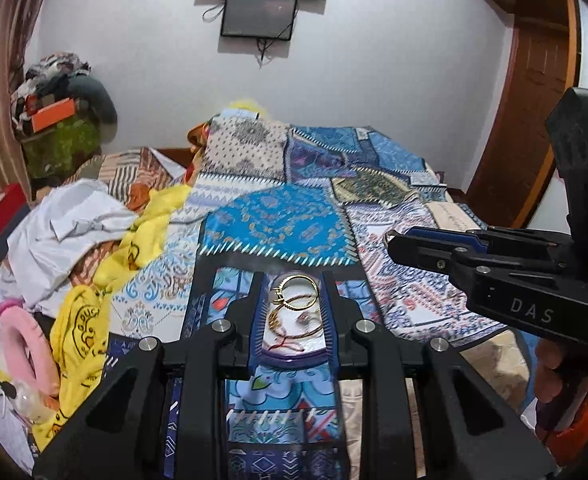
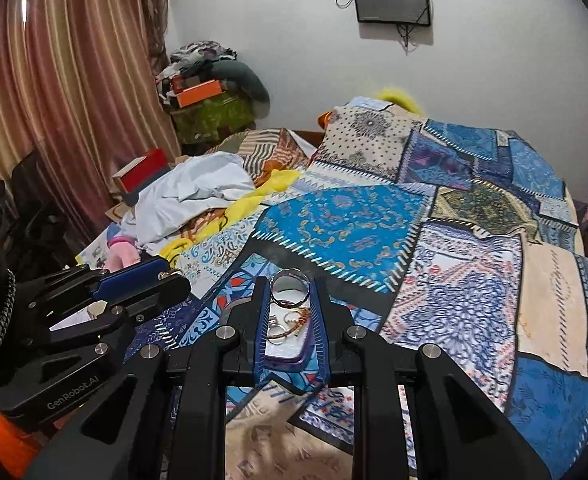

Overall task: Organize jewelry
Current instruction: 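Lower both held rings into the heart box and open both tools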

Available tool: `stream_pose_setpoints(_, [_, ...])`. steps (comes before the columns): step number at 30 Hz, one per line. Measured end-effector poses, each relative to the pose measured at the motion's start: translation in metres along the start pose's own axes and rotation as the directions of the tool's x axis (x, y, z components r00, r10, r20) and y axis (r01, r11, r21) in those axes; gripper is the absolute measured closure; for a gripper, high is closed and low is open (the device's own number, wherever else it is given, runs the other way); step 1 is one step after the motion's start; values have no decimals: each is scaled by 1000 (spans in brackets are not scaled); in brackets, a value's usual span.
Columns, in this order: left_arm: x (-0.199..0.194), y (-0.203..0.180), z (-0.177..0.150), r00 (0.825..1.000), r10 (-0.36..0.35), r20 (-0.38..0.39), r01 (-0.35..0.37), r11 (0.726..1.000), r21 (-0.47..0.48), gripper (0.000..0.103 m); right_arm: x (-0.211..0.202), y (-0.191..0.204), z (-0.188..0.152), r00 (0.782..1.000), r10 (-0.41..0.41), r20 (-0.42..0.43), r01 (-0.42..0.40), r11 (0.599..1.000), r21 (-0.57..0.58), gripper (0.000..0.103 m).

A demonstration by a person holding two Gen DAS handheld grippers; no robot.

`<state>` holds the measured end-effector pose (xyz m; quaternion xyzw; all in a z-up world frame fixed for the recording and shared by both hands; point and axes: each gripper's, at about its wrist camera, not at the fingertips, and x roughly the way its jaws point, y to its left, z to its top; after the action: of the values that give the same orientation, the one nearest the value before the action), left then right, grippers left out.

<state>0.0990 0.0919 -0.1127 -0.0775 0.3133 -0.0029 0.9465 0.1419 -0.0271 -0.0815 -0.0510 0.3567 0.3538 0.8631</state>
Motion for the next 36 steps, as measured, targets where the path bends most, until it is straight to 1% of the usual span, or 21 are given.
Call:
stream_pose_setpoints(4, [16,11,-7,999,-5,-39,4,1000,-25,78,17,2,-2,999,11,-35,-11,1000,-1,85])
stream_pose_setpoints(11, [42,13,-19,994,-37,-99,33,999,-34,78,42,1,-11,994,22,-104,-21,1000,9,85])
stream_pose_setpoints(14, [52,15,-25,991,-49,-125,45,998,-40,78,53,-1,-20,988,37,-147,-34,999,22,85])
stream_pose_setpoints(17, [60,16,-30,988,-57,-143,51,998,-48,78,64,-1,-29,981,34,-189,-30,999,25,85])
stream_pose_setpoints(19, [64,16,-31,987,-59,-149,52,997,-51,78,67,-2,-31,978,38,-204,-32,999,31,85])
stream_pose_setpoints(27, [74,16,-32,983,-67,-172,61,997,-43,78,72,-3,-34,975,35,-217,-30,999,30,85])
stream_pose_setpoints(30, [73,15,-31,983,-67,-172,60,997,-42,79,74,-4,-33,974,52,-221,-45,998,39,85])
stream_pose_setpoints(36, [68,14,-27,984,-40,-172,34,999,-36,78,74,-3,-34,970,58,-237,-51,998,36,84])
